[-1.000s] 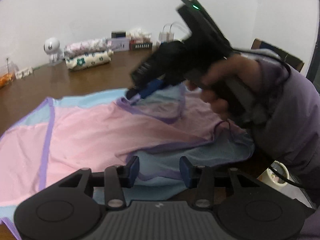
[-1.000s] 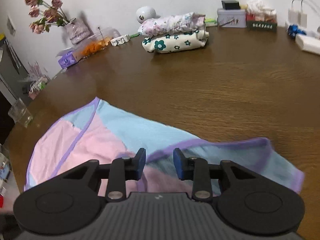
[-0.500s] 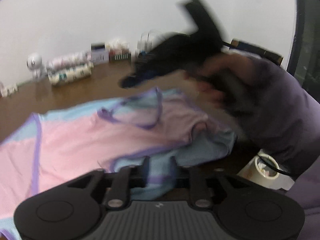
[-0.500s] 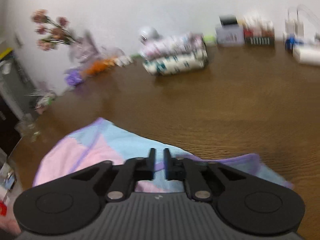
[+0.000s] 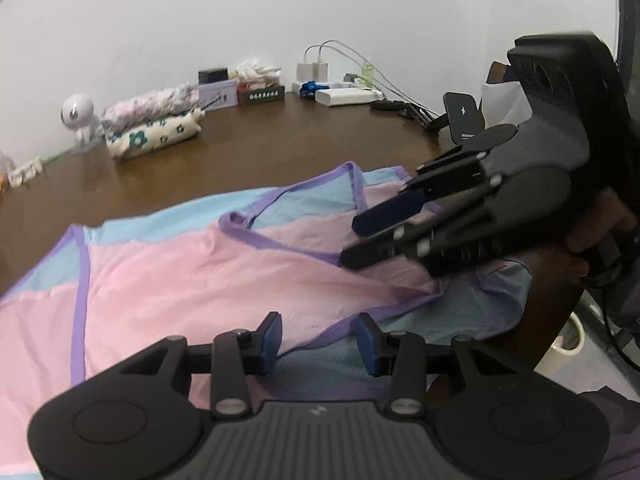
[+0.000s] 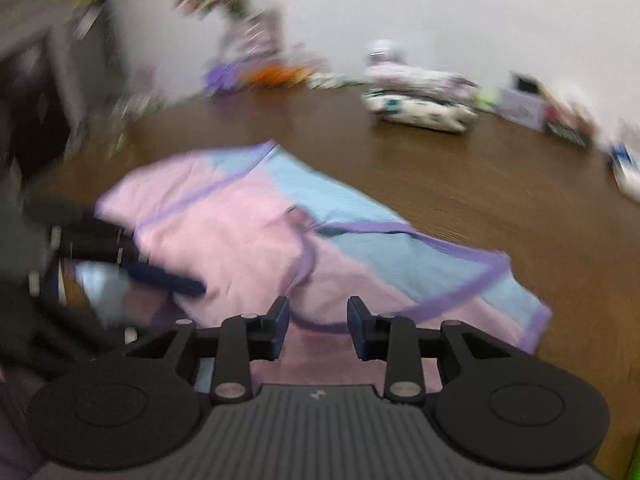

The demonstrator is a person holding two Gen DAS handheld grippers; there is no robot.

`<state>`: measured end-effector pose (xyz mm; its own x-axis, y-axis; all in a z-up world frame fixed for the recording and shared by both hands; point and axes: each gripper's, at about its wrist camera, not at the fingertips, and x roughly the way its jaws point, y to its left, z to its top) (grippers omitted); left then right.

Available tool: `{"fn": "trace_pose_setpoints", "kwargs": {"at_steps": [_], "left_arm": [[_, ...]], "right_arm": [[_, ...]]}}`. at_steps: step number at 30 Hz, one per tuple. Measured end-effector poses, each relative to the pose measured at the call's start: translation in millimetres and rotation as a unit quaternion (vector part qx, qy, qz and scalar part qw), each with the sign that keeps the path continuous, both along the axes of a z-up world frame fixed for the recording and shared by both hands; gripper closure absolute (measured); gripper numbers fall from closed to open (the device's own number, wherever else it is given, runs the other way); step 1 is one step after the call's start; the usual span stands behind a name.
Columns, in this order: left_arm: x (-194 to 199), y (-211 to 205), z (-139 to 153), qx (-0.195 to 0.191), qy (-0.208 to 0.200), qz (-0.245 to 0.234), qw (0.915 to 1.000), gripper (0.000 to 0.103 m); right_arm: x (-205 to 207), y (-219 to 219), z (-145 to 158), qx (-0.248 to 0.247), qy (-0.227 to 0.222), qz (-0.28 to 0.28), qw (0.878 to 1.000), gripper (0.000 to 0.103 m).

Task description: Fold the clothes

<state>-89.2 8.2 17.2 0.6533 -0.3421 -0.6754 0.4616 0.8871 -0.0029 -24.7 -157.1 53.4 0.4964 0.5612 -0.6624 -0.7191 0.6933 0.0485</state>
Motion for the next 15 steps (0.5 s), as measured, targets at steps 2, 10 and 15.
{"fn": "trace_pose_setpoints", "kwargs": {"at_steps": [2,10,15], "left_arm": [[2,2,-3,0.002,0.007,0.003,1.0,0.064],[5,6,-3,-0.01,0.015,0.005,0.9998,0.064],[-6,25,15,-0.043,-0.008,0.012,0.999,0.058]], "right_arm": [[2,10,-4,-0.025,-0.008,0.018,0.999,0.085],[28,0,-12,-0.019,-0.019,-0.069,0.997,0.086],[-3,-31,6,-0.019,-0.039,-0.098,0.994,0.064]]}}
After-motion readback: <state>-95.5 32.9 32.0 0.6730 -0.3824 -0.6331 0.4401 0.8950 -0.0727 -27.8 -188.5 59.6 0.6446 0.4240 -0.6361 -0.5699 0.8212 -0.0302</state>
